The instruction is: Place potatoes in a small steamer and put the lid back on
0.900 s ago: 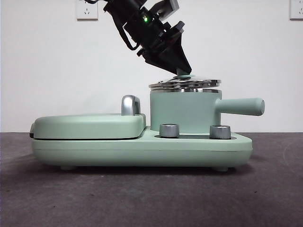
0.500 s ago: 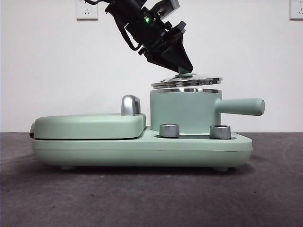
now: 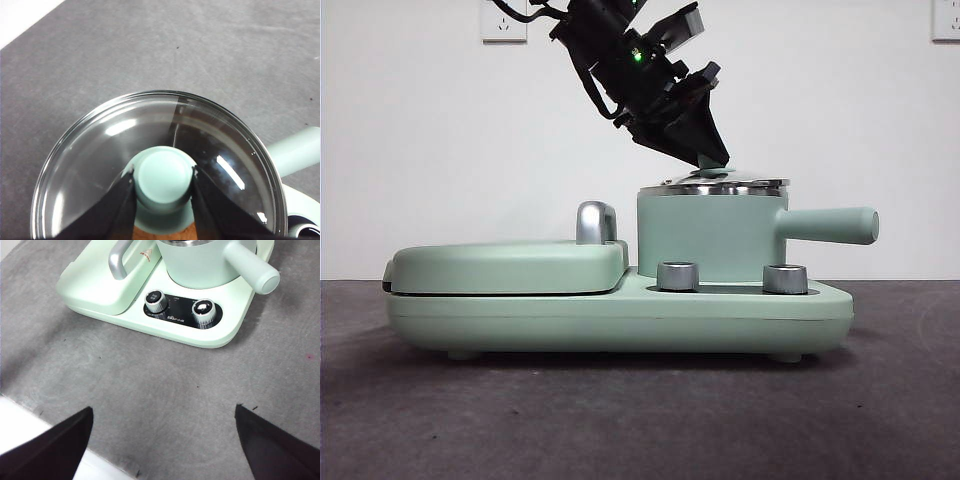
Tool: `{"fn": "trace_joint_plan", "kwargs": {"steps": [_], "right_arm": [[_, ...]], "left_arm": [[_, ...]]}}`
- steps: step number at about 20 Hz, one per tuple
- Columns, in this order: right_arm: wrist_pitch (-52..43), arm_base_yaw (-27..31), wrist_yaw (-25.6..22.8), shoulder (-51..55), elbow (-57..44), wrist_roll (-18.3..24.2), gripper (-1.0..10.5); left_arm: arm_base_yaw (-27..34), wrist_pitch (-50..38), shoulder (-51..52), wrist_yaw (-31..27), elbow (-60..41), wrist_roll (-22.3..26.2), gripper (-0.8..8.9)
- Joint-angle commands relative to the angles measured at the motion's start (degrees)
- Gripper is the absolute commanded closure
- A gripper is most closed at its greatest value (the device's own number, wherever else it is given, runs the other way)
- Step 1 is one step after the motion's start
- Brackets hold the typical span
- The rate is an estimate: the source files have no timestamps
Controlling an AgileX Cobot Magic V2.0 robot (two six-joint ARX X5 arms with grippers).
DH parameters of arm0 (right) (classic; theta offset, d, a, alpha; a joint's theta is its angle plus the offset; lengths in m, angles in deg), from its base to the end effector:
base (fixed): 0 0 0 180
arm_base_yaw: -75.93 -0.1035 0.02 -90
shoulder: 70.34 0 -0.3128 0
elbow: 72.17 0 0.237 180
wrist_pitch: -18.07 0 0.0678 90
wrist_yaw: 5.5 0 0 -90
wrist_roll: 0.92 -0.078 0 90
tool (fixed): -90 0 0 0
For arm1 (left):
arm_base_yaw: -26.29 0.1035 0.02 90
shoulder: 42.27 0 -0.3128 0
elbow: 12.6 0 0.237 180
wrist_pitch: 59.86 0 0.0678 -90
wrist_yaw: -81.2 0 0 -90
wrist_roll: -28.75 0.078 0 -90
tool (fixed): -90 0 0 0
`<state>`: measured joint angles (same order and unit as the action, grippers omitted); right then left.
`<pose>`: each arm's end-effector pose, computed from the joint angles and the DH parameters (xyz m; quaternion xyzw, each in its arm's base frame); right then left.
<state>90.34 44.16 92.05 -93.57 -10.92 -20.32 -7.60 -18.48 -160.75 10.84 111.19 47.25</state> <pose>0.0280 0.0294 0.2912 0.0907 0.3380 0.2684 0.8975 0.4165 -0.3113 0.3172 0.1744 0.2344 -0.4720 0.8318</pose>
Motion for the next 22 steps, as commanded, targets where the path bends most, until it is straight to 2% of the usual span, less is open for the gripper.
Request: {"fn": "trace_joint_plan", "kwargs": {"steps": [1,11,22], "right_arm": [[-0.63,-0.35,-0.09,-0.17,0.42,-1.03,5.0],[-1.27,-0.35,-0.09,-0.17,0.42,-1.2,5.0],[-1.51,-0.35,-0.09,-0.17,0.42,-1.25,5.0]], "left_arm": [[-0.26,-0.52,-1.73,-0.76,1.4,-1.42,8.03],[-0.17,5.51,-1.73,-0.76,6.36,-3.19,8.03],[-0.33,6.54,-3.32,0.02,7.56,-3.19,8.03]]}}
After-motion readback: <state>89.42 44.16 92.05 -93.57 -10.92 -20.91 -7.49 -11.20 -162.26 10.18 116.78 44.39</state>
